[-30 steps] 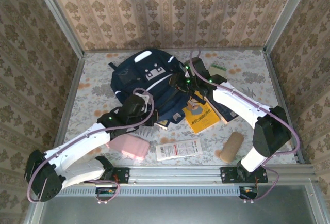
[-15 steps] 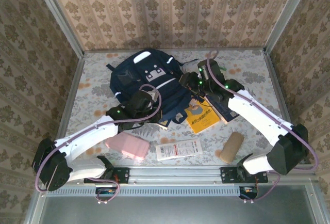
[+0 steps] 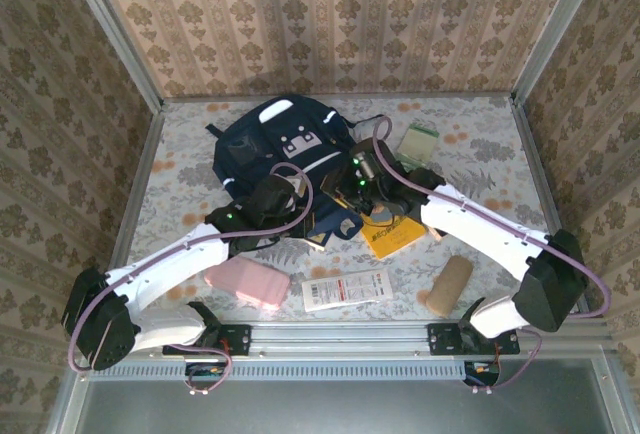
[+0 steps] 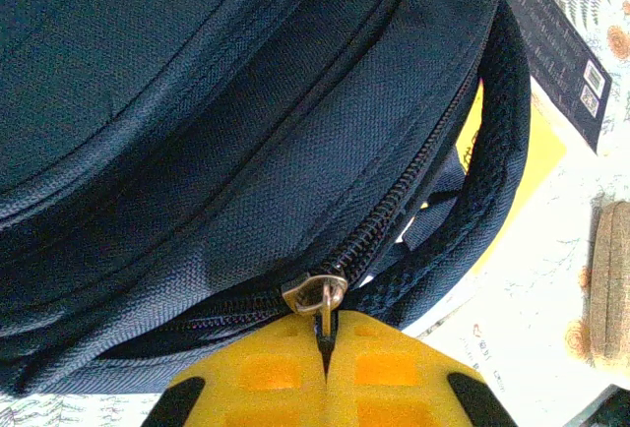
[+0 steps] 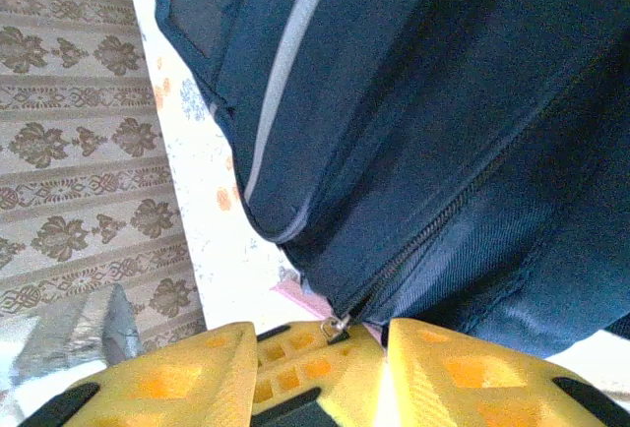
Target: Pack the student bag
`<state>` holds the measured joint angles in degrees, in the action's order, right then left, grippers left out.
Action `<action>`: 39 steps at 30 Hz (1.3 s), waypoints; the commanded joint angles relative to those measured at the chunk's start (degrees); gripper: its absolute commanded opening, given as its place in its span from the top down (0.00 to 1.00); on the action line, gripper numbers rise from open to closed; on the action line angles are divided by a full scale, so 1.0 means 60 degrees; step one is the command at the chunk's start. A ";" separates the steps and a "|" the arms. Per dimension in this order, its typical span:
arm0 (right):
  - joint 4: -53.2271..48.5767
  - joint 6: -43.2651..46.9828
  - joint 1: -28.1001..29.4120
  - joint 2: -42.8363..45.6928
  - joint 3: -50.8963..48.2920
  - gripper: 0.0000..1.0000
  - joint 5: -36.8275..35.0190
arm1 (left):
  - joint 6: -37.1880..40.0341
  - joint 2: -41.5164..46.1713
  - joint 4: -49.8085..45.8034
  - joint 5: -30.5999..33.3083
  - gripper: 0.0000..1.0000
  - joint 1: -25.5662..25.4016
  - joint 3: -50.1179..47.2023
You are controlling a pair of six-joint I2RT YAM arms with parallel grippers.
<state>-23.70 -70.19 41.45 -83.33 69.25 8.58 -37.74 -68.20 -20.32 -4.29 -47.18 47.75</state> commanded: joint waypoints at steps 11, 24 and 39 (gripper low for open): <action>0.1028 -0.1465 0.0197 -0.0691 -0.0480 0.57 0.0360 | 0.0110 0.0220 0.0609 0.0166 1.00 -0.0034 0.0481; 0.1580 -0.1690 0.0192 -0.2153 0.0451 0.80 -0.0030 | -0.0024 0.0117 0.0909 0.0100 1.00 -0.0236 0.0253; 0.1170 -0.1404 -0.0024 -0.1316 -0.0042 1.00 -0.1259 | 0.0094 0.0806 0.0223 0.0621 1.00 0.0138 -0.0158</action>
<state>-16.45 -79.70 42.57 -94.48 69.93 7.55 -37.74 -67.26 -19.86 -1.21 -47.33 47.40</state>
